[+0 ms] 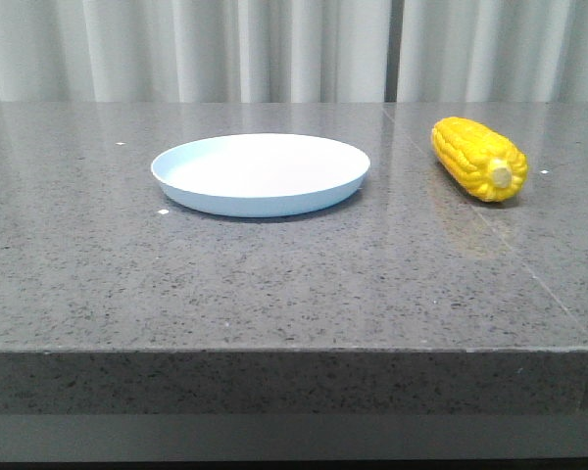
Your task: Place corn on plate with both arms
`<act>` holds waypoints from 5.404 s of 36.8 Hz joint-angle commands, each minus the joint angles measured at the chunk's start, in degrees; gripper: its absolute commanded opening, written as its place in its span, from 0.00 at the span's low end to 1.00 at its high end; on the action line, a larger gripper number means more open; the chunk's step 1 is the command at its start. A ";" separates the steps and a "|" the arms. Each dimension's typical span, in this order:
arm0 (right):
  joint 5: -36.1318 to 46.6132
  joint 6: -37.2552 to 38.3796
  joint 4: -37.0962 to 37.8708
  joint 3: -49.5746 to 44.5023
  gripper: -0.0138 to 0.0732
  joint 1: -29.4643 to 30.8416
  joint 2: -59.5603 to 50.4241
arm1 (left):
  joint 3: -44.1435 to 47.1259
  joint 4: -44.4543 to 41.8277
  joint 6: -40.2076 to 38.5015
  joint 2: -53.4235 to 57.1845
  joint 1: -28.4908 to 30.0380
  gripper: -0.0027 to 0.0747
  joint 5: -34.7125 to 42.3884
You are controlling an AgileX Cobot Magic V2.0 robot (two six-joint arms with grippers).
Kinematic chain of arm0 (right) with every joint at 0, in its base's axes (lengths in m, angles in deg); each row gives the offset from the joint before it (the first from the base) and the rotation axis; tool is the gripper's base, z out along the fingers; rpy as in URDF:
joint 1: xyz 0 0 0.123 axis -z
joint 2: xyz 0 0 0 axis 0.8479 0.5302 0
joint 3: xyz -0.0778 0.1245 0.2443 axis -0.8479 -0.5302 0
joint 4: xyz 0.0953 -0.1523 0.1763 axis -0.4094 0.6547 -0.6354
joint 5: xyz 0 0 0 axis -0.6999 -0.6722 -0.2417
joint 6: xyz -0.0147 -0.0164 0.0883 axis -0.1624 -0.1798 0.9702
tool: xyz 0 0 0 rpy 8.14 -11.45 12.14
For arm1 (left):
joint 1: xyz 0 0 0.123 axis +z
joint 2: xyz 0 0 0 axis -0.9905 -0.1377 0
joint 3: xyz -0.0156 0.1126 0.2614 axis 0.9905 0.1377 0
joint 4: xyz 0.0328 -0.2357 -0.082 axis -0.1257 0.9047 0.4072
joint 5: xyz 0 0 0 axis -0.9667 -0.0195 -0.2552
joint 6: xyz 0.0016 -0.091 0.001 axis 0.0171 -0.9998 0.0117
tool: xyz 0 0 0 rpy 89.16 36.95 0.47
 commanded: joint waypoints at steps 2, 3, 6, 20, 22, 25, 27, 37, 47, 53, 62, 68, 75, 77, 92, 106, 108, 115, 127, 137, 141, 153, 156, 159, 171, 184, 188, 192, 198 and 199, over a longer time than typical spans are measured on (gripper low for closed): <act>1.54 -0.63 -0.38 4.61 0.91 -0.02 4.51 | -1.53 -0.23 -0.53 -0.66 -0.12 0.01 5.06; -0.33 -0.63 -0.38 5.83 0.91 -0.02 6.26 | -1.42 -0.23 -0.53 -0.66 -0.12 0.01 5.06; -3.91 -0.63 -0.43 9.86 0.91 -0.02 12.06 | -1.42 -0.23 -0.53 -0.66 -0.12 0.01 4.94; -14.27 -0.63 -8.69 29.46 0.91 -1.52 41.21 | -1.42 -0.23 -0.53 -0.66 -0.12 0.01 4.94; -14.28 -0.63 -9.37 31.36 0.91 -2.84 44.51 | -1.42 -0.23 -0.53 -0.66 -0.12 0.01 4.94; -14.41 -0.63 -9.76 34.18 0.91 -4.90 49.67 | -1.42 -0.23 -0.53 -0.66 -0.12 0.01 4.94; -14.81 -0.63 -9.87 36.09 0.91 -5.85 52.39 | -1.42 -0.23 -0.53 -0.66 -0.12 0.01 4.94; -17.65 -0.63 -11.30 43.29 0.91 -8.62 64.24 | -1.42 -0.23 -0.53 -0.66 -0.12 0.01 4.94; -21.59 -0.63 -14.62 47.84 0.91 -8.62 70.77 | -1.42 -0.23 -0.53 -0.66 -0.12 0.01 4.94; -24.25 -0.63 -14.62 49.25 0.85 -8.62 72.50 | -1.42 -0.23 -0.53 -0.66 -0.12 0.01 4.94; -25.38 -0.63 -14.62 50.84 0.47 -8.58 72.71 | -1.42 -0.23 -0.53 -0.66 -0.12 0.01 4.94; -27.36 -0.63 -14.62 53.56 0.36 -8.72 72.13 | -1.42 -0.23 -0.53 -0.66 -0.12 0.01 4.94; -28.40 -0.63 -14.62 57.66 0.36 -11.89 71.82 | -1.42 -0.23 -0.53 -0.66 -0.12 0.01 4.94; -27.90 -0.63 -14.62 58.66 0.36 -13.56 71.82 | -1.42 -0.23 -0.53 -0.66 -0.12 0.01 4.94; -20.52 -0.63 -21.44 60.56 0.36 -25.46 76.88 | -1.42 -0.23 -0.53 -0.66 -0.12 0.01 4.94; -20.75 -0.63 -21.49 60.56 0.62 -25.96 80.18 | -1.42 -0.23 -0.53 -0.66 -0.12 0.01 4.94; -20.81 -0.63 -21.49 60.56 0.67 -25.96 80.18 | -1.42 -0.23 -0.53 -0.66 -0.12 0.01 4.94; -21.08 -0.63 -21.49 60.56 0.76 -25.96 78.86 | -1.42 -0.23 -0.53 -0.66 -0.12 0.01 4.94; -20.70 -0.63 -19.93 60.56 0.74 -23.37 71.59 | -1.42 -0.23 -0.53 -0.66 -0.12 0.01 4.94; -26.29 -0.63 -17.27 60.56 0.16 -18.94 68.99 | -1.42 -0.23 -0.53 -0.66 -0.12 0.01 4.94; -29.47 -0.63 -13.60 60.56 0.09 -16.84 68.18 | -1.42 -0.23 -0.53 -0.66 -0.12 0.01 4.94; -32.27 7.12 10.97 53.64 0.08 -13.72 58.48 | -1.42 -0.23 -0.53 -0.66 -0.12 0.01 4.94; -31.50 8.62 13.69 49.42 0.08 -13.72 54.96 | -1.42 -0.23 -0.53 -0.66 -0.12 0.01 4.94; -29.53 8.71 13.70 42.97 0.08 -13.72 50.06 | -1.42 -0.23 -0.53 -0.66 -0.12 0.01 4.94; -14.10 8.71 13.37 15.46 0.08 -13.72 26.68 | -1.42 -0.23 -0.53 -0.66 -0.12 0.01 4.94; -5.62 8.71 13.37 -3.29 0.08 -13.72 -2.53 | -1.42 -0.23 -0.53 -0.66 -0.12 0.01 4.94; -3.36 8.71 13.37 -6.14 0.08 -13.72 -9.86 | -1.42 -0.23 -0.53 -0.66 -0.12 0.01 4.94; -2.74 8.71 13.37 -7.56 0.08 -13.72 -14.87 | -1.42 -0.23 -0.53 -0.66 -0.12 0.01 4.94; -3.00 8.71 13.37 -7.71 0.08 -13.72 -17.29 | -1.42 -0.23 -0.53 -0.66 -0.12 0.01 4.94; -3.00 8.71 13.37 -7.71 0.08 -13.72 -17.29 | -1.42 -0.23 -0.53 -0.66 -0.12 0.01 4.94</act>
